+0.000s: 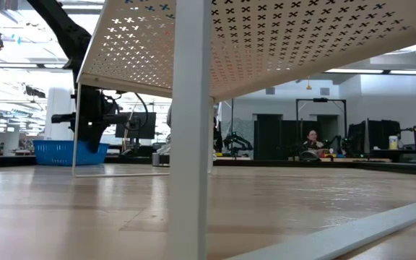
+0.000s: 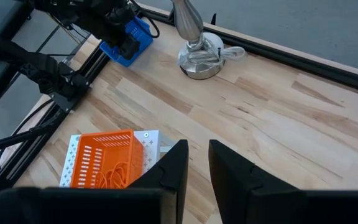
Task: Pick & Place Office Desk Supplies
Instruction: Put the blue bin on the shelf
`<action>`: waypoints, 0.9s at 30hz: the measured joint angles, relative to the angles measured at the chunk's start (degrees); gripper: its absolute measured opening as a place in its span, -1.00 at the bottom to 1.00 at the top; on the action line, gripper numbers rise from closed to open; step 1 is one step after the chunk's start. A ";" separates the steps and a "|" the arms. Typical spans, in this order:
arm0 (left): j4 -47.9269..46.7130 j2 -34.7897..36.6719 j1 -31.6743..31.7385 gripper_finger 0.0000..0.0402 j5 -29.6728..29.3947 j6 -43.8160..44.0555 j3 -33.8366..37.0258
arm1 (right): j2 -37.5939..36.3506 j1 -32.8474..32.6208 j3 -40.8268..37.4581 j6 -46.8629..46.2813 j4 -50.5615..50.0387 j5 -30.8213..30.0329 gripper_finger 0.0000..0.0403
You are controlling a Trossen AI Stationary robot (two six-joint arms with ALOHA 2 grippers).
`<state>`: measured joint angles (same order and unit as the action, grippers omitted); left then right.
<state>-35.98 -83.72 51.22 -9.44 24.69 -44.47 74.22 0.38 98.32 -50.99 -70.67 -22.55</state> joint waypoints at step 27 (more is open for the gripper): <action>-10.93 16.18 -17.59 -1.00 -3.01 5.05 0.88 | 0.02 -2.64 -0.02 -1.33 0.87 -0.23 -0.69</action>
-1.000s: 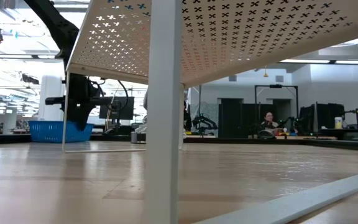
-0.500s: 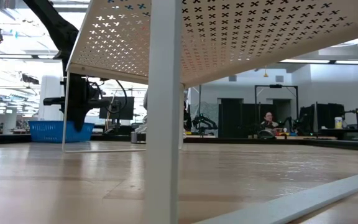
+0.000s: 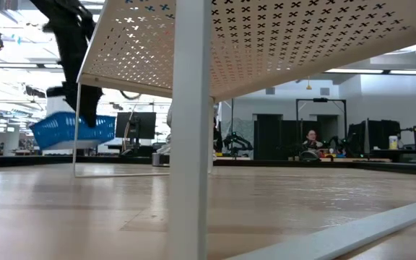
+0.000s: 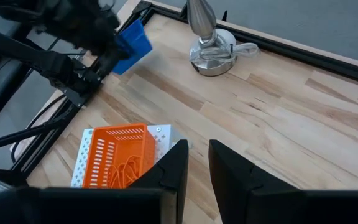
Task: Pick & Place Office Desk Supplies
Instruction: Put the blue bin on the shelf
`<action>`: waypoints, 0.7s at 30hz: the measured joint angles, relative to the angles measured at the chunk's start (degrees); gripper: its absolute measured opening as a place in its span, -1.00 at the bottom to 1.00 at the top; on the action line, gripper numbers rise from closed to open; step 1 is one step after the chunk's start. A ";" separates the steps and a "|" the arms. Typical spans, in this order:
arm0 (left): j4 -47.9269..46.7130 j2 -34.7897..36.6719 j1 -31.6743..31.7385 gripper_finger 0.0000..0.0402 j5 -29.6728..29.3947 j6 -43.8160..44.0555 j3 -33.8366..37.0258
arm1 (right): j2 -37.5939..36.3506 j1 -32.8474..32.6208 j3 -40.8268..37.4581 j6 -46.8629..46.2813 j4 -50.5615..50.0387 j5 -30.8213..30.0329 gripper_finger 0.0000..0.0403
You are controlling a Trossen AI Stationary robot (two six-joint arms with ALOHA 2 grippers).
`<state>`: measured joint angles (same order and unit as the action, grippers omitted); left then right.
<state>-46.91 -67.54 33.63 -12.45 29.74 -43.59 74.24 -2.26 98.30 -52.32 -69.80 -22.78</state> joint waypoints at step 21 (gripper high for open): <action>-23.80 3.55 -25.26 -1.00 -1.11 -28.45 -19.29 | 0.00 -1.19 0.00 0.26 -0.03 -0.25 -0.69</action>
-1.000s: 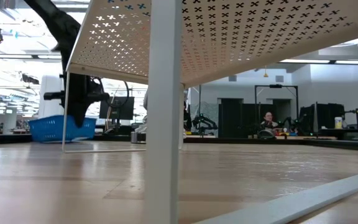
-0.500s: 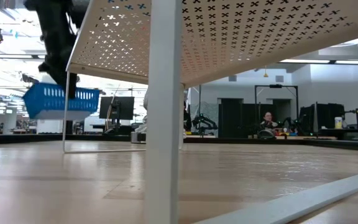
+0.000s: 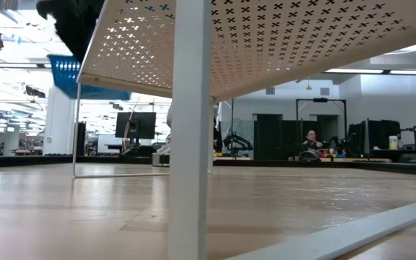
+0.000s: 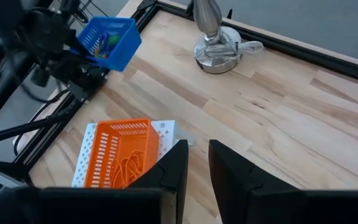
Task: Pick & Place Office Desk Supplies
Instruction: Put the blue bin on the shelf
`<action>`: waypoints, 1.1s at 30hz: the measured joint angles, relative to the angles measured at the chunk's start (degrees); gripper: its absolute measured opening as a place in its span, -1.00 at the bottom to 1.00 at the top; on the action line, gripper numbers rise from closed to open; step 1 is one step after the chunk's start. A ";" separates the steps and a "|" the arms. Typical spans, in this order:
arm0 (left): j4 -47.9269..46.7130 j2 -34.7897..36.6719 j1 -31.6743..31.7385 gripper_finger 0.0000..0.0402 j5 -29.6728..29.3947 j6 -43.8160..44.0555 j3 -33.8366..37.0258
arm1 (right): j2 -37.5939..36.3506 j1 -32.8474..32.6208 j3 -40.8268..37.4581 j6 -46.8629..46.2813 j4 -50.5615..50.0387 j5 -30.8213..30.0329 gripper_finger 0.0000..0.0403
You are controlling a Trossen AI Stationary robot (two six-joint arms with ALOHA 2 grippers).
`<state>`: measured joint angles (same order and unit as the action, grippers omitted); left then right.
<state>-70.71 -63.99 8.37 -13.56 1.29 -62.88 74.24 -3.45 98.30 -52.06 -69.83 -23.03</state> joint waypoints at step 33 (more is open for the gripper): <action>-7.40 -0.24 -32.87 -1.00 5.46 -23.61 -7.30 | 0.00 -5.22 0.00 -4.95 1.32 -3.19 -0.69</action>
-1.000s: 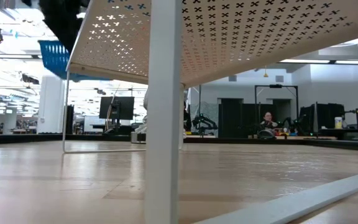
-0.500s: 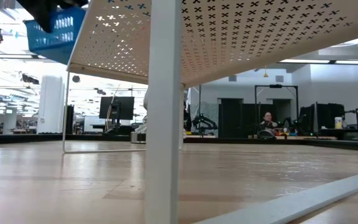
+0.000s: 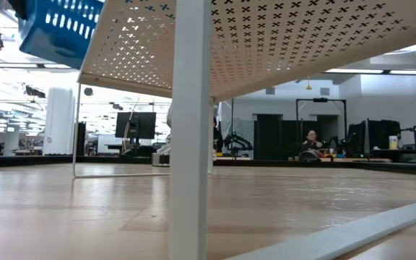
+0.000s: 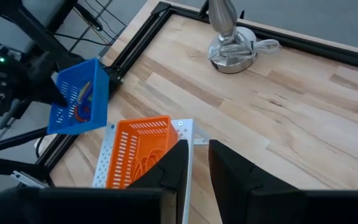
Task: Pick & Place Office Desk Supplies
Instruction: Put the blue bin on the shelf
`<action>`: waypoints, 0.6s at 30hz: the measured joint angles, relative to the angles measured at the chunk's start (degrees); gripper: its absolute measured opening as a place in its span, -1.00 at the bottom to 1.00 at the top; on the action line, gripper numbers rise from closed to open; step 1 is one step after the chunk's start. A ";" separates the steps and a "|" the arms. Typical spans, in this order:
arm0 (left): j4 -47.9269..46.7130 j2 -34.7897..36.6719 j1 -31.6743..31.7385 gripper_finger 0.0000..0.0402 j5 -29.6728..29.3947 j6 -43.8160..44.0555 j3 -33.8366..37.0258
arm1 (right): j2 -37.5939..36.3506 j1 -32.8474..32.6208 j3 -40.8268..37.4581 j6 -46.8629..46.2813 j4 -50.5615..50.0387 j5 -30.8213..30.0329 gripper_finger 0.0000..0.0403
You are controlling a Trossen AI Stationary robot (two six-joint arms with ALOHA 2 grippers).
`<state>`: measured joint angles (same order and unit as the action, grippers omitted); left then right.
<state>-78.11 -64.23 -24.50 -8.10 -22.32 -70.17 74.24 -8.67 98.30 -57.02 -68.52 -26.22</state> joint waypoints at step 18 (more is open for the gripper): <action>11.31 -13.82 -5.76 -1.00 -2.91 -2.76 -6.11 | 0.00 -2.61 0.00 0.41 0.21 -0.89 -0.69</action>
<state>-66.80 -78.05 -30.26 -11.00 -25.08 -76.28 74.24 -11.28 98.30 -56.60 -68.31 -27.10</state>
